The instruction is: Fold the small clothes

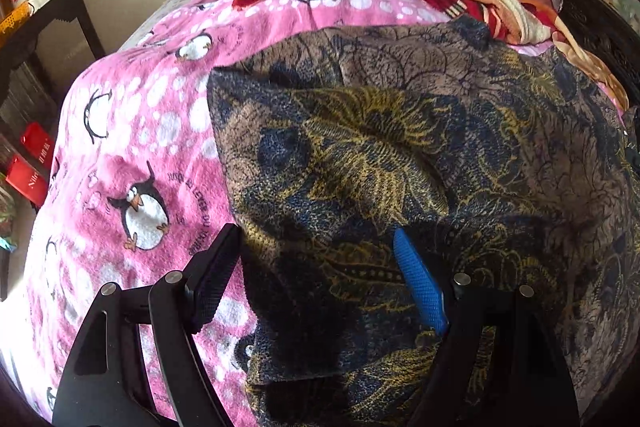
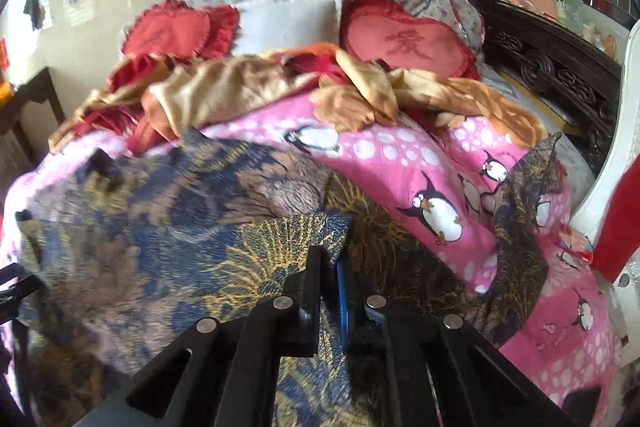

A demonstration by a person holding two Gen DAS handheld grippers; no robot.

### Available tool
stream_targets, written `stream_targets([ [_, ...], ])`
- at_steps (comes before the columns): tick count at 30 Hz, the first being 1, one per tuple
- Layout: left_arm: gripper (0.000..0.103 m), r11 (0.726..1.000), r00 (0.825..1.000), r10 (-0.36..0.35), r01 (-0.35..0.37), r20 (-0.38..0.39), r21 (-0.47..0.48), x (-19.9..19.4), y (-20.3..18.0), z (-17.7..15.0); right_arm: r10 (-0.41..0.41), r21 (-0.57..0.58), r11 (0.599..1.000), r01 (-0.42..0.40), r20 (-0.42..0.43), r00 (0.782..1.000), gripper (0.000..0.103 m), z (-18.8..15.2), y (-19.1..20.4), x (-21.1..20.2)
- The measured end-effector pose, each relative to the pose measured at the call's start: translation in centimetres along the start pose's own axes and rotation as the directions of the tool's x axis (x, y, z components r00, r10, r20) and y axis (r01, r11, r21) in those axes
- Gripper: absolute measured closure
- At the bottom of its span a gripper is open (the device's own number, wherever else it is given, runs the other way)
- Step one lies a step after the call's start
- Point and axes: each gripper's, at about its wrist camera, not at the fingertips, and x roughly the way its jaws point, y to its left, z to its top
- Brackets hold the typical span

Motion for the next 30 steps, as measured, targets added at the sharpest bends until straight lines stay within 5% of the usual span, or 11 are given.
stream_targets([
  [2, 0.024, 1.0, 1.0, 0.001, -0.001, 0.018, 0.004, -0.2, 0.0, -0.3, -0.016, 0.011, 1.0, 0.016, -0.009, 1.0, 0.095, -0.2, -0.2, 0.1],
  [6, 0.024, 1.0, 1.0, 0.004, -0.004, 0.026, 0.015, -0.1, -0.1, -0.5, -0.012, 0.056, 0.998, 0.009, 0.052, 0.999, 0.058, -0.9, -0.2, -3.3],
  [8, 0.023, 1.0, 0.999, 0.005, -0.005, 0.033, 0.008, 0.0, -0.1, -0.8, 0.027, 0.046, 0.998, -0.03, 0.068, 0.997, 0.058, -1.6, 0.4, -4.0],
  [12, 0.022, 1.0, 0.998, 0.009, -0.009, 0.055, 0.001, 0.0, -0.1, -1.1, 0.085, 0.048, 0.996, -0.082, -0.071, 0.994, 0.058, -3.6, 1.1, -0.8],
  [17, 0.021, 1.0, 0.996, -0.024, 0.025, 0.08, -0.006, 0.0, 0.4, -1.6, 0.133, 0.103, 0.986, -0.131, -0.015, 0.991, 0.055, -2.2, -1.8, -3.3],
  [22, 0.02, 1.0, 0.996, -0.017, 0.017, 0.088, -0.003, 0.0, 0.7, -2.0, -0.028, 0.274, 0.961, 0.029, -0.007, 1.0, 0.043, 1.0, -9.9, -2.9],
  [26, 0.019, 1.0, 0.995, -0.014, 0.014, 0.098, -0.004, -0.2, 0.7, -2.2, -0.079, 0.405, 0.907, 0.112, -0.099, 0.992, 0.043, 2.4, -16.2, -0.1],
  [30, 0.017, 1.0, 0.994, -0.002, 0.002, 0.108, 0.001, 0.0, 0.1, -2.0, -0.093, 0.426, 0.894, 0.135, -0.119, 0.989, 0.043, 3.6, -18.2, 2.2],
])
